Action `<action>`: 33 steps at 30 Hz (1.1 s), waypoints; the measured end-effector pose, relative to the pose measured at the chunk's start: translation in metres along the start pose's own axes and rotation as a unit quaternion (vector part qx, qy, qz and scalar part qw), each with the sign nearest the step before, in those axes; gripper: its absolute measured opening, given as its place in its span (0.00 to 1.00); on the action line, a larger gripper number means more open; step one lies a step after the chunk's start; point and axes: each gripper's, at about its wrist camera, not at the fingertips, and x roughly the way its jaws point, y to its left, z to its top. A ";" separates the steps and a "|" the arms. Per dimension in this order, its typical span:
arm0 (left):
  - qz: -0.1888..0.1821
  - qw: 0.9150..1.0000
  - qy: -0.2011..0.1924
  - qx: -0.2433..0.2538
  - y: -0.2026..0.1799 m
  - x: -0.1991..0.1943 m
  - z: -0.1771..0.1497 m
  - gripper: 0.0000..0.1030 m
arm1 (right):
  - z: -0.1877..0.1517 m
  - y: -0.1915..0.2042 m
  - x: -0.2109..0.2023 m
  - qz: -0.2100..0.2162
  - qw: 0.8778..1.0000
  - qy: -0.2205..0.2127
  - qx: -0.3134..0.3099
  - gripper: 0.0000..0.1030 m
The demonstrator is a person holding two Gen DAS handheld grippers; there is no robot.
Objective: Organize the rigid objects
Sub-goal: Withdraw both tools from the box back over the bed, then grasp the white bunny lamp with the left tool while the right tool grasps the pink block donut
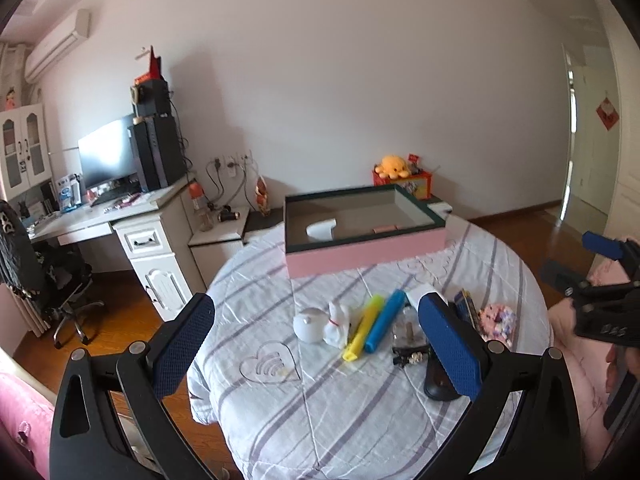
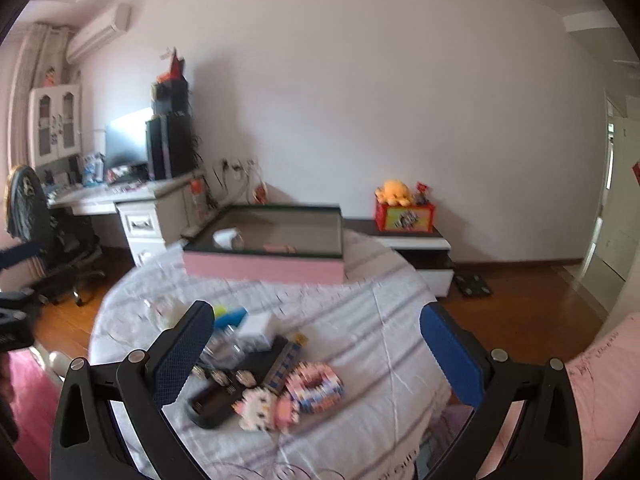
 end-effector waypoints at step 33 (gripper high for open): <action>0.019 0.994 0.105 -0.016 0.022 0.082 -0.031 1.00 | -0.053 -0.033 0.127 0.019 0.988 0.151 -0.016 0.52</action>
